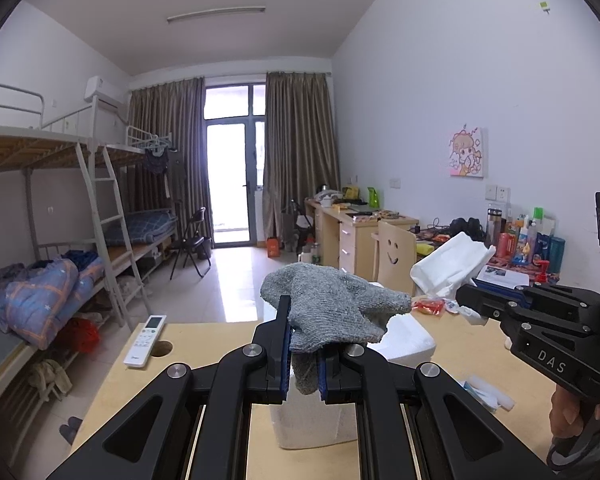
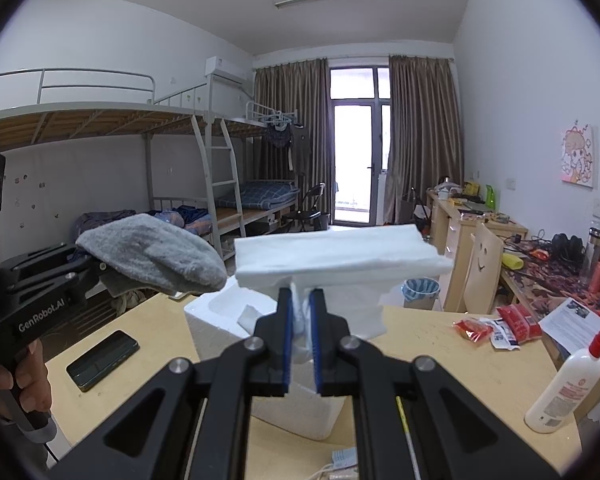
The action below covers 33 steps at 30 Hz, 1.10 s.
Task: Organize soft objects
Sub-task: 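Carry the grey sock and white mask over the white foam box with both tools, then lower the grey sock into the foam box and open the left tool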
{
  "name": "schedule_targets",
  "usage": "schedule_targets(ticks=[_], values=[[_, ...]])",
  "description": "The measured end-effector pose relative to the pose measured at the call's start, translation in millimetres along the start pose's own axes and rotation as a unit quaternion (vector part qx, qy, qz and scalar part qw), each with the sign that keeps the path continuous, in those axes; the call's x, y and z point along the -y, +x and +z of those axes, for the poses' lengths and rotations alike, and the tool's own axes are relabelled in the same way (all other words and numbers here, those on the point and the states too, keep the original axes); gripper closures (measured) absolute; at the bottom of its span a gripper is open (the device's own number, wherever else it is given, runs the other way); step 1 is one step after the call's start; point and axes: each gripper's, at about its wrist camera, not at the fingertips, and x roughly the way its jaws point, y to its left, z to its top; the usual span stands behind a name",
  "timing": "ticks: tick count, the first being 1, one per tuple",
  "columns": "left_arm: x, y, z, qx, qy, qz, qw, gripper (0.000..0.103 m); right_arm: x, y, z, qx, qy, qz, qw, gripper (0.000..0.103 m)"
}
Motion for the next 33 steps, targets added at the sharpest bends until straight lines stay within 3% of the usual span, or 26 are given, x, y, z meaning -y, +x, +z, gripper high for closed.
schedule_targets(ticks=[13, 26, 33], values=[[-1, 24, 4, -0.003, -0.003, -0.007, 1.0, 0.093, 4, 16, 7, -0.005, -0.005, 0.004, 1.0, 0.092], [15, 73, 5, -0.022, 0.005, -0.041, 0.9989, 0.093, 36, 14, 1, -0.011, 0.015, -0.041, 0.999, 0.092], [16, 92, 7, -0.03, 0.002, -0.045, 0.9985, 0.093, 41, 19, -1, -0.016, 0.02, -0.041, 0.999, 0.092]])
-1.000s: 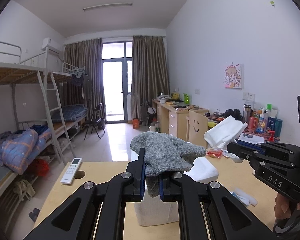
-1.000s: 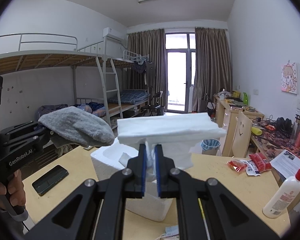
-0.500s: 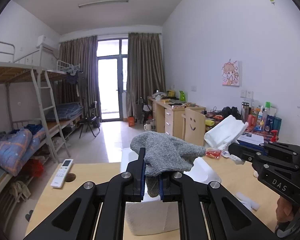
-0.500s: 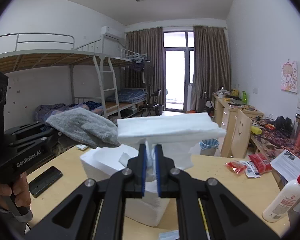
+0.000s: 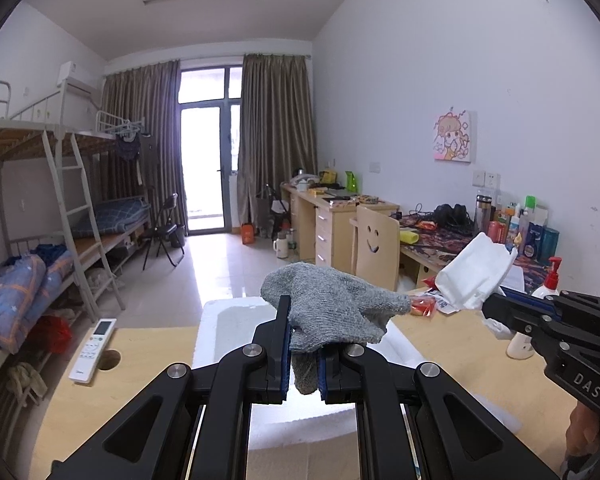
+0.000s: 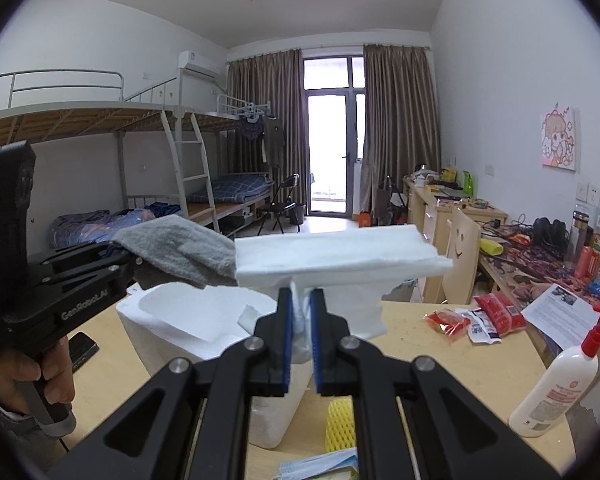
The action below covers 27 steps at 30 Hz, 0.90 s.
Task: Organize soft objects
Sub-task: 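Lower the grey sock into the foam box and open the left tool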
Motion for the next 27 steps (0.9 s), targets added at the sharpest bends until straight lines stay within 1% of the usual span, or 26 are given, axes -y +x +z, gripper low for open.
schedule_targets(ticks=[5, 16, 24, 25, 26, 27], values=[[0, 7, -1, -0.006, 0.003, 0.0, 1.0, 0.093, 1, 3, 0, -0.002, 0.001, 0.001, 1.0, 0.092], [-2, 24, -5, -0.025, -0.009, -0.002, 0.9996, 0.093, 1, 6, 0, -0.008, -0.001, -0.002, 1.0, 0.092], [-6, 30, -2, -0.031, -0.017, -0.006, 0.9994, 0.092, 0, 6, 1, -0.008, -0.002, -0.005, 1.0, 0.092], [-7, 30, -2, -0.028, -0.02, -0.006, 0.9994, 0.089, 0, 6, 1, -0.008, -0.002, -0.004, 1.0, 0.092], [-8, 30, -3, -0.027, -0.019, -0.003, 0.9994, 0.076, 0, 6, 0, -0.008, -0.002, -0.004, 1.0, 0.092], [-8, 30, -3, -0.026, -0.016, 0.002, 0.9995, 0.064, 1, 6, 0, -0.008, -0.003, -0.005, 1.0, 0.092]])
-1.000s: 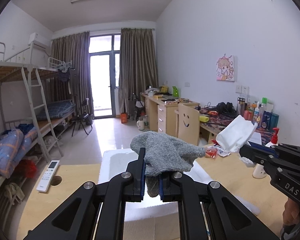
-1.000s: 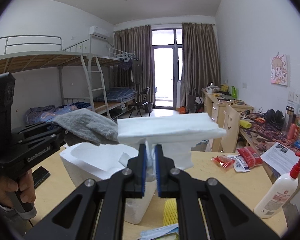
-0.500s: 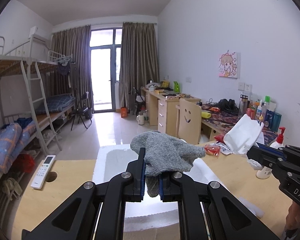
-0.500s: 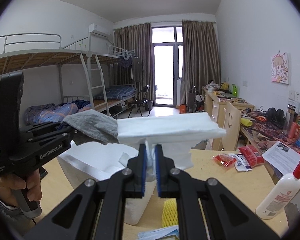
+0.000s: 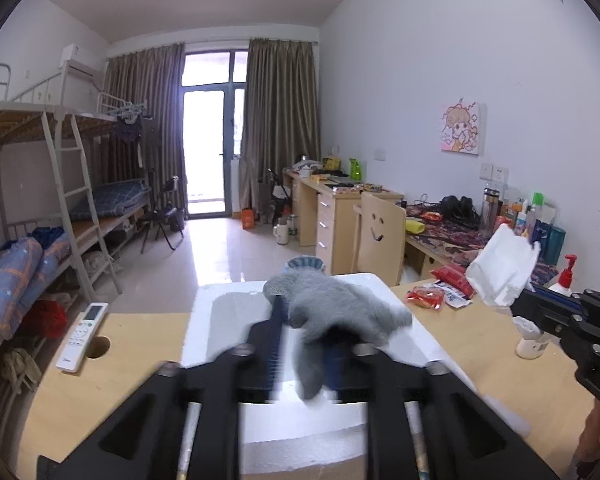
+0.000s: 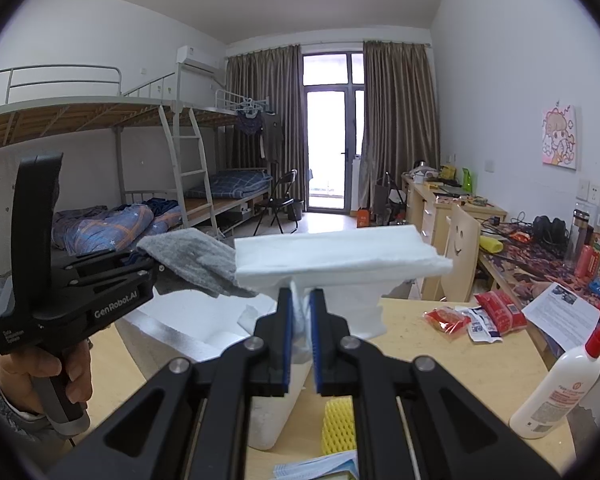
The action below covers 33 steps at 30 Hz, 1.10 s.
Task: Organize soft objects
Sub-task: 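Lower the grey sock into the foam box and open the left tool, then lower the white mask into the foam box and open the right tool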
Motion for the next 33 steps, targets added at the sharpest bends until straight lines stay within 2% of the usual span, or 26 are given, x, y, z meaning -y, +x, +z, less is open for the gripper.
schedule_targets(ticks=[1, 2, 4, 6, 8, 13, 18, 29, 33], values=[[-1, -1, -1, 0.004, 0.002, 0.007, 1.0, 0.039, 0, 0, 0, 0.0, 0.0, 0.0, 1.0, 0.092], [0, -2, -1, 0.008, 0.003, 0.01, 0.9999, 0.021, 1, 0, 0, 0.0, 0.0, 0.0, 1.0, 0.092], [-1, -8, -1, 0.025, -0.001, 0.018, 0.9995, 0.017, 1, 0, 0, 0.0, 0.0, -0.001, 1.0, 0.092], [0, -10, 0, 0.029, 0.0, 0.01, 0.9995, 0.015, 1, 0, 0, 0.001, 0.0, -0.001, 1.0, 0.092], [-1, -11, 0, 0.032, -0.001, 0.007, 0.9995, 0.001, 1, 0, 0, 0.0, 0.0, -0.003, 1.0, 0.092], [-4, -12, -2, 0.035, -0.006, 0.006, 0.9993, 0.001, 0, 0, 0, 0.0, 0.0, -0.004, 1.0, 0.092], [-4, -1, -1, -0.01, -0.002, 0.022, 0.9997, 0.001, 1, -2, 1, -0.001, -0.001, -0.003, 1.0, 0.092], [-11, -15, -1, 0.015, -0.003, 0.021, 0.9996, 0.001, -3, -1, 4, 0.001, -0.007, -0.003, 1.0, 0.092], [-19, -24, -1, 0.031, -0.006, 0.034, 0.9989, 0.001, -7, 3, 5, 0.0, -0.004, 0.004, 1.0, 0.092]])
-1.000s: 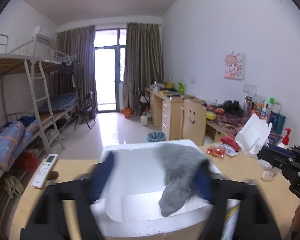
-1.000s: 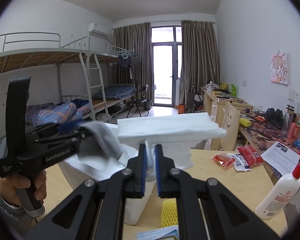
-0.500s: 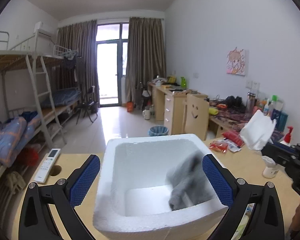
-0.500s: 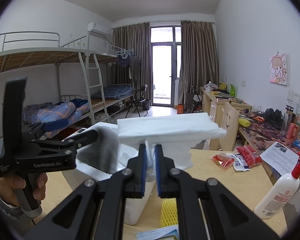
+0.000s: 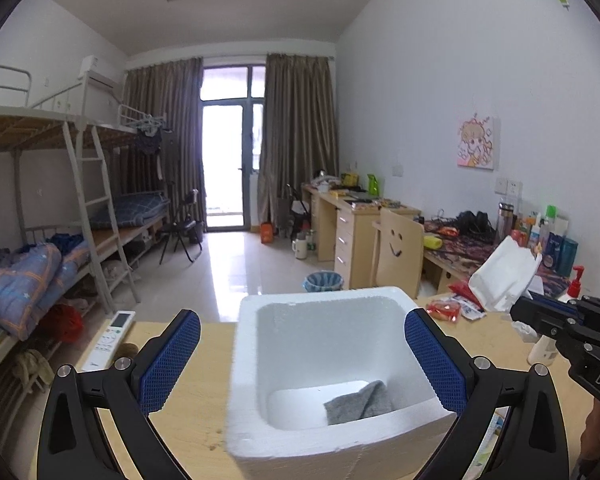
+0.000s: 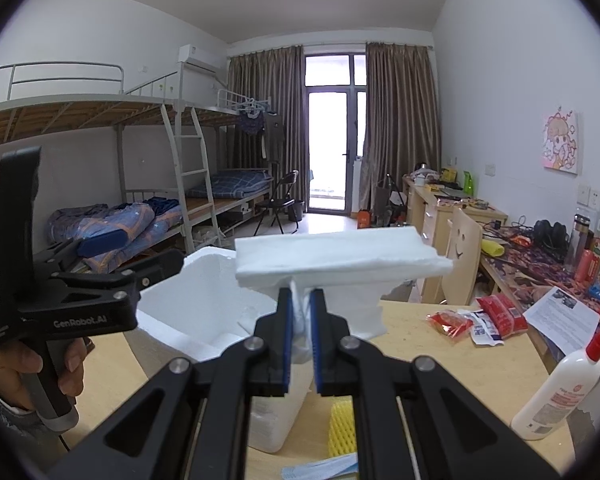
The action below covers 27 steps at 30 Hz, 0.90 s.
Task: Organize soft objects
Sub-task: 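Lower the white mask into the foam box and open the right tool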
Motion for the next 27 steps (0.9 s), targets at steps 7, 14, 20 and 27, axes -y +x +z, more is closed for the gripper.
schedule_targets(ticks=[7, 14, 20, 27], values=[[-14, -11, -1, 0.02, 0.004, 0.027, 0.9994, 0.001, -12, 11, 2, -0.002, -0.003, 0.009, 1.0, 0.092], [-31, -19, -5, 0.025, 0.01, 0.04, 0.9988, 0.001, -31, 27, 4, -0.007, -0.006, 0.022, 1.0, 0.092], [-49, -23, -11, 0.028, 0.003, 0.04, 0.9988, 0.001, -49, 42, 7, -0.012, -0.014, 0.031, 0.999, 0.092], [-62, -19, -17, 0.021, -0.014, 0.042, 0.9988, 0.001, -59, 61, 8, -0.033, -0.018, 0.041, 0.998, 0.092]])
